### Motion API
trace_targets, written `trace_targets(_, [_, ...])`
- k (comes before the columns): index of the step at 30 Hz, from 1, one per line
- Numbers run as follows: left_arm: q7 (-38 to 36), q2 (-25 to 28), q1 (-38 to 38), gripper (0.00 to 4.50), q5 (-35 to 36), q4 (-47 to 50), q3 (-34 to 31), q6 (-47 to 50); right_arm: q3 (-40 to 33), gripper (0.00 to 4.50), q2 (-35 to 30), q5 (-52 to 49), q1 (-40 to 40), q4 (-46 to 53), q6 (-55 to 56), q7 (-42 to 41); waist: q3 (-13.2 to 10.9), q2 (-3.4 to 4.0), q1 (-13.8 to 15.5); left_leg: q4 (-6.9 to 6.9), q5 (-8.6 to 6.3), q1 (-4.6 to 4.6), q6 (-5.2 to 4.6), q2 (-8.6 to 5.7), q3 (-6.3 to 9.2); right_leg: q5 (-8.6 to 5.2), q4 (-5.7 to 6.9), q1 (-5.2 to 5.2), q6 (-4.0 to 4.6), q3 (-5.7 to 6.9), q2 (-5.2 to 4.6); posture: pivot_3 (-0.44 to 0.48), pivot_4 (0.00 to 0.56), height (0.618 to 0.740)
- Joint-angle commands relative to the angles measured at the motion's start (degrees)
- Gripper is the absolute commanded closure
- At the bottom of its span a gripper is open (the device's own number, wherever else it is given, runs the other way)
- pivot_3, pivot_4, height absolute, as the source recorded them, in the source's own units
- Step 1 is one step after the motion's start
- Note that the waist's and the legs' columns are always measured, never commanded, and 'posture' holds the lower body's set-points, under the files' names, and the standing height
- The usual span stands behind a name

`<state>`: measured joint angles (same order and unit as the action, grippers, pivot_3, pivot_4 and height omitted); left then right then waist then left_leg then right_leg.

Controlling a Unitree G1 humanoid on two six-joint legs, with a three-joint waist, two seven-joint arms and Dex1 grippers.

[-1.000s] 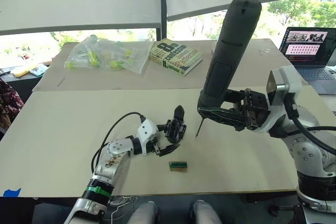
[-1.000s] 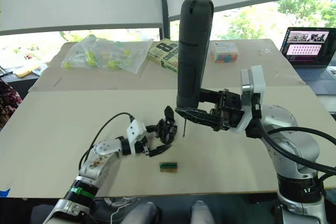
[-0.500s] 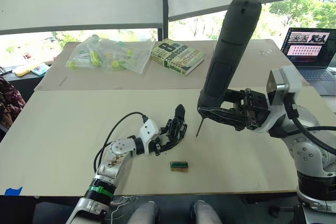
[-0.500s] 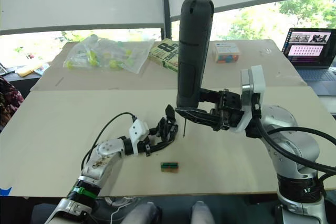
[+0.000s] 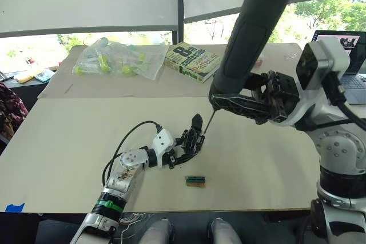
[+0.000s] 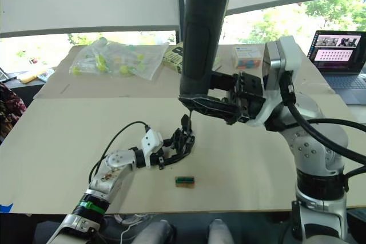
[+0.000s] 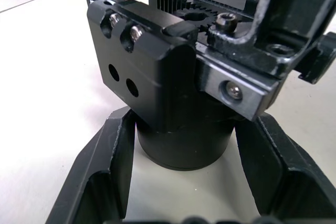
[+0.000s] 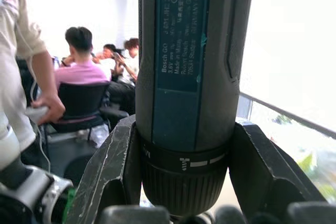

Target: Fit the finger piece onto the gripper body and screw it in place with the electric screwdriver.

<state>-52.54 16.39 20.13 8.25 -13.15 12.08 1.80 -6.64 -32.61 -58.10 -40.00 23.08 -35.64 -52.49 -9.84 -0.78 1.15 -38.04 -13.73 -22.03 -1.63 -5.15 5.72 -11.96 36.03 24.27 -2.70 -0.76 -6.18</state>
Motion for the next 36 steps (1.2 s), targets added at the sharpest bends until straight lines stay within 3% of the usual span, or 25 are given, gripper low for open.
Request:
trace_targets(1, [-0.4,0.0,0.3,2.17,-1.0,-1.4,1.6,0.8,3.3,2.58,2.1,2.0,-4.4,-0.8,0.1,1.0,0.0,0.00,-0.1,0.00,0.00,0.00,0.00,0.00,0.00,0.00,0.01,0.01,0.00,0.01,0.00,0.000,0.150,0.740])
trace_targets(13, [-0.4,0.4,-0.1,2.17,-0.6,-0.6,1.6,1.6,10.0,2.58,5.4,11.4,-5.5,-4.7,2.0,-0.1,0.0,0.00,-0.1,-0.04,-0.01,-0.05,-0.01,-0.03,0.02,0.01,0.03,0.06,0.00,0.02,-0.01,0.000,0.150,0.740])
trace_targets(36, [0.0,0.7,-1.4,2.17,-0.4,1.0,1.6,3.1,12.7,2.58,10.4,20.5,-3.4,-6.6,4.5,-1.4,0.0,0.00,-0.4,-0.04,-0.01,-0.05,-0.01,-0.03,0.02,0.01,0.02,0.07,-0.01,0.02,0.00,0.000,0.150,0.740])
